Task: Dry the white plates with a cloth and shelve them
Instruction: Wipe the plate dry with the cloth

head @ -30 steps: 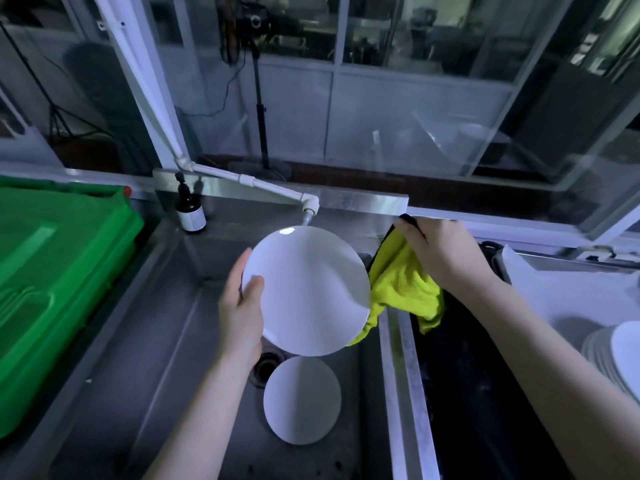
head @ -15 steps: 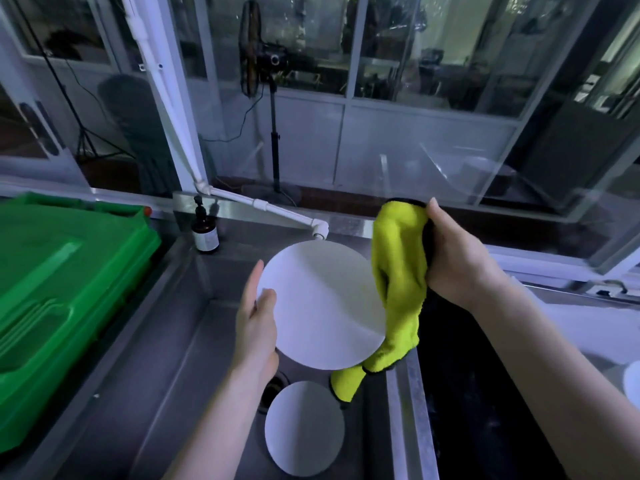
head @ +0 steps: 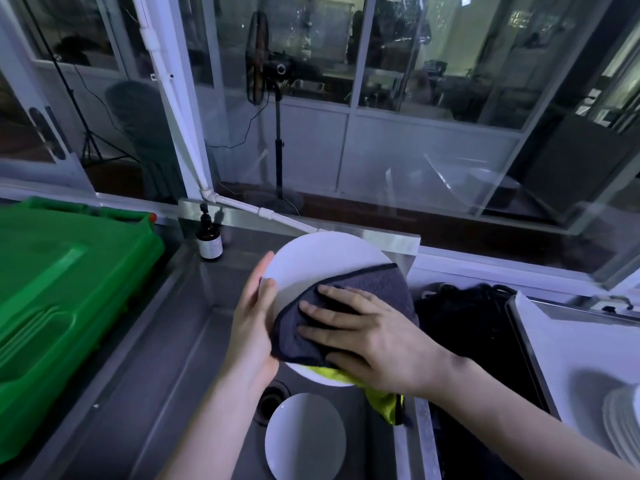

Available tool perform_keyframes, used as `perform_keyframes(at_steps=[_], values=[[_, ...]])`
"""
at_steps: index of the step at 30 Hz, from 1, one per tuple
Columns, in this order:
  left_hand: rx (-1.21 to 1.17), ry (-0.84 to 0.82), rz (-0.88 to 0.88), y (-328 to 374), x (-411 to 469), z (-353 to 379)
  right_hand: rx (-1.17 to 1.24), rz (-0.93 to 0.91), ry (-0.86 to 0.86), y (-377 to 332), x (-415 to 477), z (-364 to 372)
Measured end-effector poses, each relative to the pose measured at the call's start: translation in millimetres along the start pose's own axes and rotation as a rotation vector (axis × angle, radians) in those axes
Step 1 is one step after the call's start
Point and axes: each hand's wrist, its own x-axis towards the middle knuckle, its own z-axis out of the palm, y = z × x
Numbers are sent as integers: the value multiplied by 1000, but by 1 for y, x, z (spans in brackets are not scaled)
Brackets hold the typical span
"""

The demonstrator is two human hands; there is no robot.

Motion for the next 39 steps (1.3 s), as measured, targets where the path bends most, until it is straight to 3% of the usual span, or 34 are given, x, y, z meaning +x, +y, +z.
perform_keyframes(at_steps=[3, 7, 12, 14, 17, 23, 27, 33, 35, 39], values=[[42, -48, -40, 4, -4, 7, 41, 53, -26, 1, 10, 8], [125, 19, 7, 9, 2, 10, -125, 138, 36, -9, 28, 34], [147, 94, 36, 6, 3, 12, -27, 622, 159, 19, 49, 34], [129, 171, 27, 4, 2, 8, -139, 681, 125, 28, 41, 33], [123, 240, 40, 7, 8, -3, -205, 620, 79, 21, 17, 36], [172, 187, 60, 2, 14, 1, 19, 339, -34, -16, 21, 57], [198, 126, 71, -10, 7, 9, 48, 378, 104, 3, 62, 53], [134, 200, 24, -4, 7, 3, -173, 702, 124, 53, 64, 43], [137, 224, 41, 2, 11, -2, -194, 671, 132, 44, 45, 45], [119, 207, 48, -1, 16, -2, -67, 418, 97, -3, 25, 61]])
